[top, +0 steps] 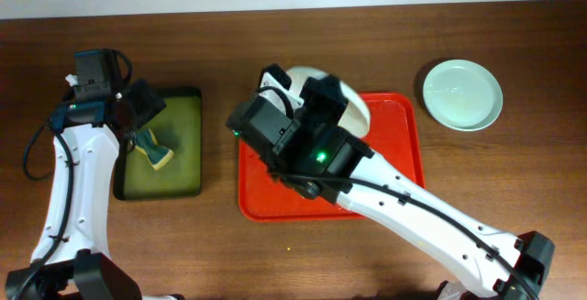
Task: Clean dirty plates on tray and stack at the side
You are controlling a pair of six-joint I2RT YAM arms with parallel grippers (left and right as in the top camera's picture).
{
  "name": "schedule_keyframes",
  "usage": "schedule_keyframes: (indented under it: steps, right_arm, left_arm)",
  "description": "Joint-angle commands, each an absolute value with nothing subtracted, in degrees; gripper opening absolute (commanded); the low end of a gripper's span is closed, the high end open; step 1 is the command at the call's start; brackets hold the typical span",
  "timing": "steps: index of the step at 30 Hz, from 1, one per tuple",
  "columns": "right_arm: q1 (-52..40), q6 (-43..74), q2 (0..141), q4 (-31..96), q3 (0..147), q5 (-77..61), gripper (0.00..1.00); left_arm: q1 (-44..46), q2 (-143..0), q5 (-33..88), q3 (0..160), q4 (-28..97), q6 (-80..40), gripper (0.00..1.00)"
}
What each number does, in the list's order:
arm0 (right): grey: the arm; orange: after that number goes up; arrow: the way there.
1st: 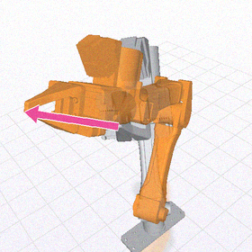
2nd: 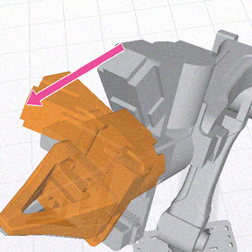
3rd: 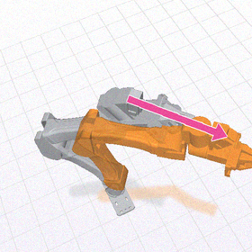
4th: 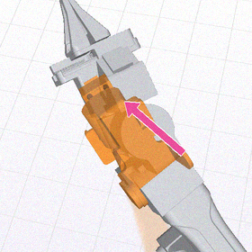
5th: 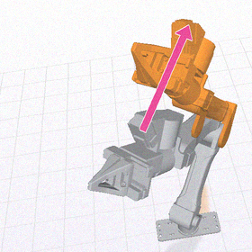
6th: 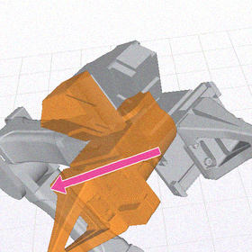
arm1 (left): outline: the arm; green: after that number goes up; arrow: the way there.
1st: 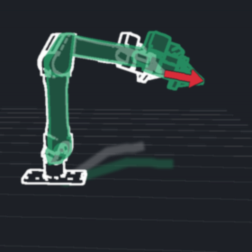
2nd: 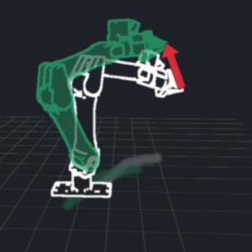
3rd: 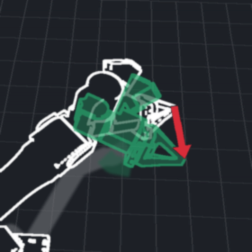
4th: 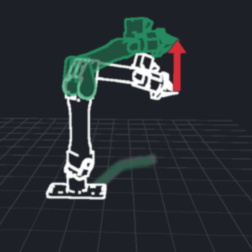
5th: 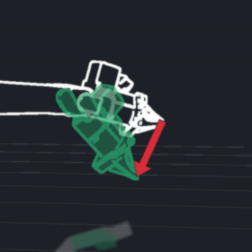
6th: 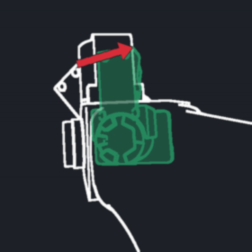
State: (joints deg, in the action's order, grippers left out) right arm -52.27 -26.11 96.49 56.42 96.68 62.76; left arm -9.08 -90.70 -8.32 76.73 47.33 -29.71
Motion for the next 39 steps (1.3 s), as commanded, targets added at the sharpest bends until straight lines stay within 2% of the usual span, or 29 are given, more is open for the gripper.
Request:
schedule_keyframes:
  steps: [1, 4, 7, 13, 16, 21, 25, 30, 39]
  right_arm:
    - [-48.2, -18.3, 96.8, 57.0, 97.7, 52.1, 0.04]
    - [-43.4, -10.0, 96.8, 56.2, 97.7, 48.6, 0.04]
    - [-35.0, -5.3, 96.8, 57.4, 97.7, 31.8, 0.04]
    - [-7.2, 2.2, 97.9, 57.0, 97.7, -8.1, 0.04]
    - [4.4, 2.2, 99.9, 56.9, 97.7, -17.5, 0.04]
    - [18.2, 2.3, 104.6, 53.0, 97.7, -18.5, 0.04]
    - [24.0, 2.7, 107.8, 48.2, 97.7, -18.4, 0.04]
    - [27.4, 8.0, 112.4, 46.0, 97.7, -13.4, 0.04]
    - [27.7, 8.0, 117.9, 44.8, 97.7, -11.5, 0.04]
  left_arm:
    - [-9.2, -90.4, -7.7, 77.4, 49.0, -29.0, 0.99]
    - [-9.2, -90.4, -7.7, 77.4, 49.0, -29.0, 0.99]
    - [-9.2, -90.4, -7.7, 77.4, 49.0, -29.0, 0.99]
    - [-9.2, -90.4, -7.7, 77.4, 49.0, -29.0, 0.99]
    - [-9.2, -90.4, -7.7, 77.4, 49.0, -29.0, 0.99]
    - [-9.2, -90.4, -7.7, 77.4, 49.0, -29.0, 0.99]
    - [-9.2, -90.4, -7.7, 77.4, 49.0, -29.0, 0.99]
    - [-9.2, -90.4, -7.7, 77.4, 49.0, -29.0, 0.99]
    - [-9.2, -90.4, -7.7, 77.4, 49.0, -29.0, 0.99]
